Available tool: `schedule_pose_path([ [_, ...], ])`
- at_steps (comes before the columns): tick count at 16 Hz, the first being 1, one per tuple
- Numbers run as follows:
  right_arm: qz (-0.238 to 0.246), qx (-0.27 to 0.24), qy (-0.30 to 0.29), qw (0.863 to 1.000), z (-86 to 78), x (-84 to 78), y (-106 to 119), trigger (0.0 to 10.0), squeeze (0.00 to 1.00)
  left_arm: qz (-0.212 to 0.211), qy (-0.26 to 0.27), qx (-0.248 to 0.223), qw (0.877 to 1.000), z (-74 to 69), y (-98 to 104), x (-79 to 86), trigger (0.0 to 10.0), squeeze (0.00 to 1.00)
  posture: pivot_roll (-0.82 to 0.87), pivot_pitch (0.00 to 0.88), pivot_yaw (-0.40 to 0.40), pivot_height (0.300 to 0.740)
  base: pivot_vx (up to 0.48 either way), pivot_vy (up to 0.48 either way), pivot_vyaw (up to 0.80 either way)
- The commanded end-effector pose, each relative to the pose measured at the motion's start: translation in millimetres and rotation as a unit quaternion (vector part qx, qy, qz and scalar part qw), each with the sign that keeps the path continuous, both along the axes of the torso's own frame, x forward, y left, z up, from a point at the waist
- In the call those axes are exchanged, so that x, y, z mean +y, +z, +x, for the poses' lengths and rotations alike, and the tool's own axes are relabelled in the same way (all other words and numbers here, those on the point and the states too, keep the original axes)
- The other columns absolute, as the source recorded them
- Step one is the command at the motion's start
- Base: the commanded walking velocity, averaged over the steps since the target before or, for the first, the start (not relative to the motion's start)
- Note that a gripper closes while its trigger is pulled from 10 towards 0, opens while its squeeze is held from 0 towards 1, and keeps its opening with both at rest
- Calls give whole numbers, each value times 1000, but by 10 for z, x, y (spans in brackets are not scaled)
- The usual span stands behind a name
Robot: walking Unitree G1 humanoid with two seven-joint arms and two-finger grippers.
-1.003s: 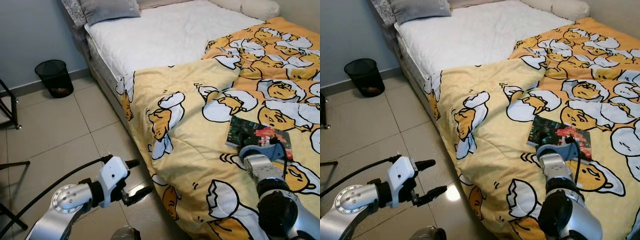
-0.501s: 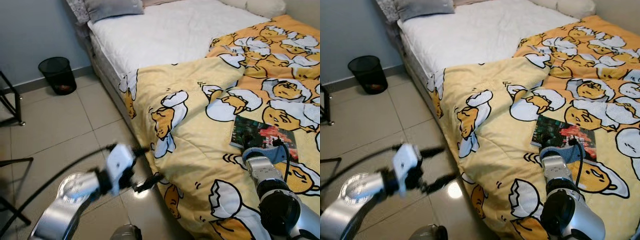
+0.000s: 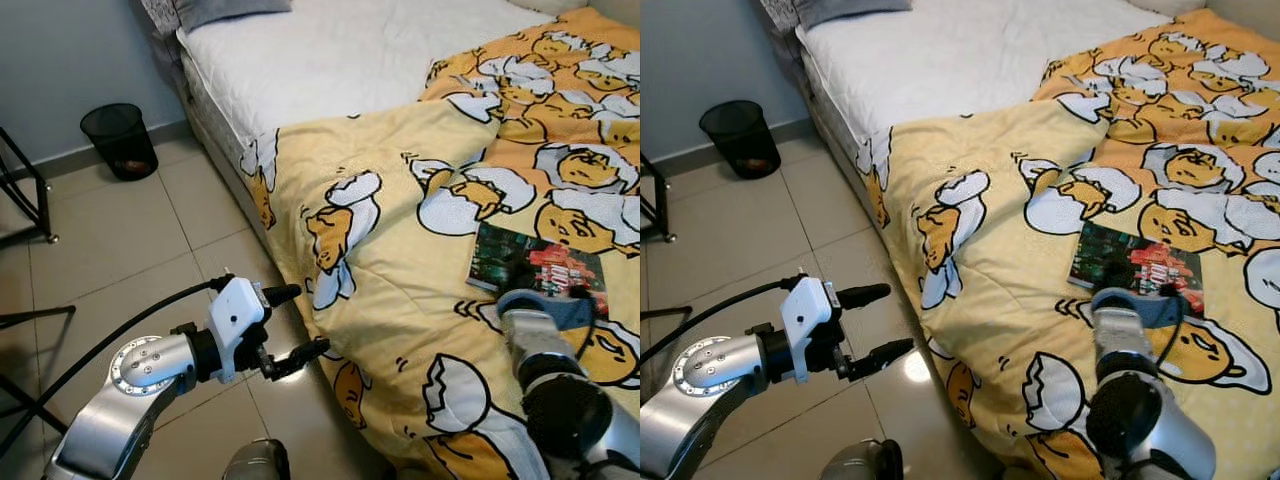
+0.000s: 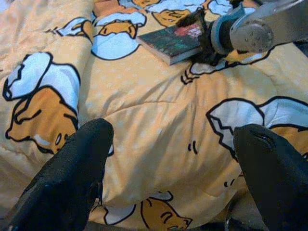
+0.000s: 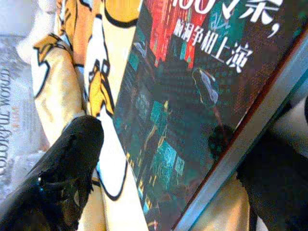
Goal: Clean up the room
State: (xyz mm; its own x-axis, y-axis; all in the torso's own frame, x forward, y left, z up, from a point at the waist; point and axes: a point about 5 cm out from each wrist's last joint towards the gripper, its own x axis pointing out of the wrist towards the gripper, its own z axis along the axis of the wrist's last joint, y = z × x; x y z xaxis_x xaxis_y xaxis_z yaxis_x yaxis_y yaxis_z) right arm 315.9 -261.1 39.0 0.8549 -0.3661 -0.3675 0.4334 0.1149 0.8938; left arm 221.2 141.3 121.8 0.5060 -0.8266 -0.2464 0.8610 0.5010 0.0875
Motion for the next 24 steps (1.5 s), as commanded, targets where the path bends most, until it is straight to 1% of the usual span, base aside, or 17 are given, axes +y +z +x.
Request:
schedule_pose_path([
  [1,-11,-30,-19,999,40,-100,112,10000,0,4,1,2,1000,-7,11,44,10000,1000,166,144,40,740,0,0,0],
  [3,-8,-47,-27,998,45,-101,129,10000,0,6,1,5,1000,-12,-10,58,10000,1000,163,148,37,740,0,0,0],
  [4,-6,-53,-29,998,43,-102,130,7529,0,6,1,7,1000,-12,-20,59,10000,1000,161,150,36,740,0,0,0],
  [5,-6,-55,-30,998,42,-102,129,7529,0,7,1,7,1000,-14,-24,59,10000,1000,161,151,36,740,0,0,0],
  [6,-3,-68,-30,997,42,-101,136,2431,0,7,1,9,1000,-12,-46,44,10000,1000,158,154,32,740,0,0,0],
  [7,-3,-72,-30,997,42,-100,137,2431,0,7,1,10,1000,-13,-54,39,10000,1000,158,154,32,740,0,0,0],
  [8,-2,-78,-25,997,38,-82,128,0,0,8,1,12,1000,-7,-88,4,10000,1000,155,158,27,740,0,0,0],
  [12,-12,-66,-2,998,18,-23,71,0,0,10,0,15,1000,-18,-129,-56,10000,1000,150,158,18,740,0,0,0],
  [13,-18,-51,10,998,-1,5,29,0,0,9,1,14,1000,-30,-122,-57,10000,1000,148,156,17,740,0,0,0],
  [15,-27,-35,22,999,-24,27,-13,0,0,9,1,11,1000,-62,-86,-39,10000,1000,145,153,15,740,0,0,0],
  [18,-35,-27,35,998,-21,43,-21,0,0,7,1,4,1000,-98,-8,28,10000,1000,140,144,13,740,0,0,0],
  [24,-44,-23,51,997,5,65,-2,0,0,5,1,-2,1000,-57,30,25,10000,1000,124,121,11,740,0,0,0],
])
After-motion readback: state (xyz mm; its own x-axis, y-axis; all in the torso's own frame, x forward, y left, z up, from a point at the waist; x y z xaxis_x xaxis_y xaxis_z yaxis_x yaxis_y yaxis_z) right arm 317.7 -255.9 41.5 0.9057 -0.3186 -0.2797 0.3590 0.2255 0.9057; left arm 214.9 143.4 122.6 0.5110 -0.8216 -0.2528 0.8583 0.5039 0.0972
